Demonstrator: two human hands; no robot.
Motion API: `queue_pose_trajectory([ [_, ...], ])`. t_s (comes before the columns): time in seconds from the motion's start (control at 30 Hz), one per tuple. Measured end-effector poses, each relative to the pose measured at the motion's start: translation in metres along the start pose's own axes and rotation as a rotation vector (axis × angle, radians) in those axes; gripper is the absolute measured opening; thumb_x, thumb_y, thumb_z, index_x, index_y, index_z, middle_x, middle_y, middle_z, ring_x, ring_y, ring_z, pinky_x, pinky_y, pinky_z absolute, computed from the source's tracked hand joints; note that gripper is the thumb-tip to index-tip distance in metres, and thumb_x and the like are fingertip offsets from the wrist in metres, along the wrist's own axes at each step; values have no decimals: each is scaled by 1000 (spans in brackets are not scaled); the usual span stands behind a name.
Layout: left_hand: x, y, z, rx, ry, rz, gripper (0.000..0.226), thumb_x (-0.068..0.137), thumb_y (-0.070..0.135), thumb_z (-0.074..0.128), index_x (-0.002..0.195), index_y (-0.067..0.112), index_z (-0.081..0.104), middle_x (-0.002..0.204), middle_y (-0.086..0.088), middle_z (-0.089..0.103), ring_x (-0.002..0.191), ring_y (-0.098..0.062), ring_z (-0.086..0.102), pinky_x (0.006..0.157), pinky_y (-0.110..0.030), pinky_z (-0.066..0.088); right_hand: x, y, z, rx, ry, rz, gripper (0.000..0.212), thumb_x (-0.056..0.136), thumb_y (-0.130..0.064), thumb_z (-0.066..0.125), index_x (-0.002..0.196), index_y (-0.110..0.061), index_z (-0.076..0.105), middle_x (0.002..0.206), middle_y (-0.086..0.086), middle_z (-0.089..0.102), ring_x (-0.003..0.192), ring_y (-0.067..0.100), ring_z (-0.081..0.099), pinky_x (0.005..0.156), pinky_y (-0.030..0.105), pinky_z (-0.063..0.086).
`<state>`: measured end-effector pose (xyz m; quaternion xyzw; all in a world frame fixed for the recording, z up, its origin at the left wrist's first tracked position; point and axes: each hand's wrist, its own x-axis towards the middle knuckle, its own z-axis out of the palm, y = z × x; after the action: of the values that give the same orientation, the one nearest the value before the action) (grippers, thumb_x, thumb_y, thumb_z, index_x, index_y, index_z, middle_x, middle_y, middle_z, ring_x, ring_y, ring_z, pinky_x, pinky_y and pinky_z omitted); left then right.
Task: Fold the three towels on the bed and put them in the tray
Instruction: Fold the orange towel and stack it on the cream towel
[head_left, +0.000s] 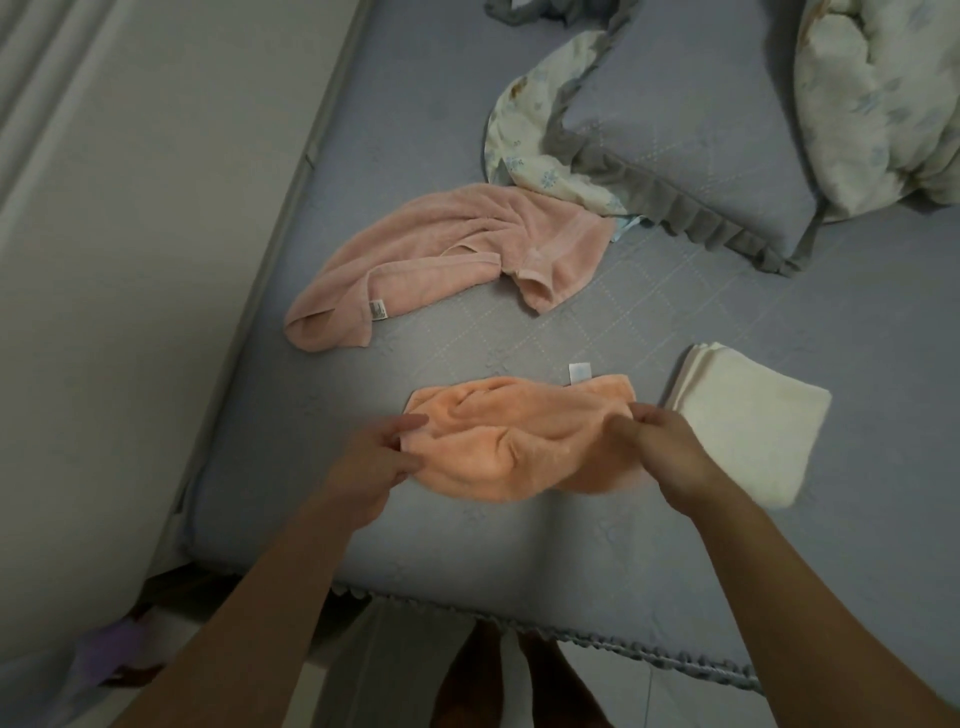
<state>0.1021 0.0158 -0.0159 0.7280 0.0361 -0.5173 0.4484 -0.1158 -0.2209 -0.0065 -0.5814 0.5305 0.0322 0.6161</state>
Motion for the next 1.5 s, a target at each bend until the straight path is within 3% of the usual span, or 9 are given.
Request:
queue_pose_trajectory([
  [0.13, -9, 40, -11, 198, 216, 207, 47, 81, -21, 52, 124, -4, 60, 72, -1, 51, 49, -1, 48, 42, -5, 36, -5, -46, -15, 185, 115, -169, 16, 84, -6, 56, 80, -6, 72, 77, 11, 69, 75, 22, 61, 74, 37, 48],
  [0.3, -35, 122, -54, 306, 451, 561, 32, 84, 2, 67, 116, 3, 68, 85, -9, 66, 61, 4, 58, 54, -3, 43, -22, -116, -49, 300, 248, -309, 14, 74, -12, 61, 65, -17, 69, 75, 10, 53, 77, 23, 47, 75, 38, 40],
  [0.5, -85, 175, -63, 245, 572, 792, 25, 77, 19, 67, 101, 14, 71, 85, -8, 66, 81, -17, 58, 79, -34, 48, -58, -169, -67, 447, 250, -506, 12, 64, -12, 57, 64, -16, 67, 77, 12, 54, 74, 22, 55, 67, 26, 53],
  [0.7, -119, 102, -37, 282, 648, 619, 6, 78, 26, 69, 76, 21, 66, 61, 7, 57, 54, -3, 46, 55, -21, 40, -61, -109, -79, 276, 279, -431, 16, 70, -24, 58, 70, -8, 59, 73, 11, 43, 71, 21, 42, 67, 37, 39],
  [0.93, -89, -105, 6, 414, 519, 101, 8, 86, 6, 67, 80, 7, 64, 81, -17, 65, 88, -29, 61, 75, -39, 41, -62, 79, -66, -207, 94, -159, 47, 92, -18, 61, 46, -20, 55, 47, -11, 53, 48, 1, 44, 54, 24, 36],
  [1.03, -77, -182, 21, 490, 295, -175, 13, 80, 9, 72, 82, 21, 68, 91, -10, 71, 96, -28, 65, 81, -31, 44, -52, 155, -51, -403, -93, 178, 31, 96, -30, 57, 69, -20, 69, 67, -6, 68, 62, 7, 57, 61, 28, 39],
  [1.13, -58, -206, 28, 580, 174, -250, 16, 84, 12, 67, 98, 18, 68, 101, -7, 70, 102, -26, 64, 80, -28, 45, -41, 195, -37, -587, -210, 340, 33, 99, -30, 49, 100, -7, 72, 107, 14, 71, 97, 27, 65, 79, 32, 44],
  [1.27, -13, -164, 39, 444, 311, -115, 42, 90, 5, 58, 131, 7, 51, 125, -16, 54, 116, -36, 54, 99, -45, 45, -18, 175, -23, -630, -68, 135, 34, 98, -28, 50, 125, -12, 63, 131, 13, 63, 118, 32, 59, 97, 33, 42],
  [1.5, 98, -81, 28, 248, 561, 5, 63, 87, 11, 68, 141, 2, 38, 139, -23, 50, 124, -39, 52, 98, -42, 47, 66, 97, 10, -471, 70, -227, 37, 97, -40, 49, 121, -13, 57, 107, 3, 63, 91, 17, 55, 79, 30, 39],
])
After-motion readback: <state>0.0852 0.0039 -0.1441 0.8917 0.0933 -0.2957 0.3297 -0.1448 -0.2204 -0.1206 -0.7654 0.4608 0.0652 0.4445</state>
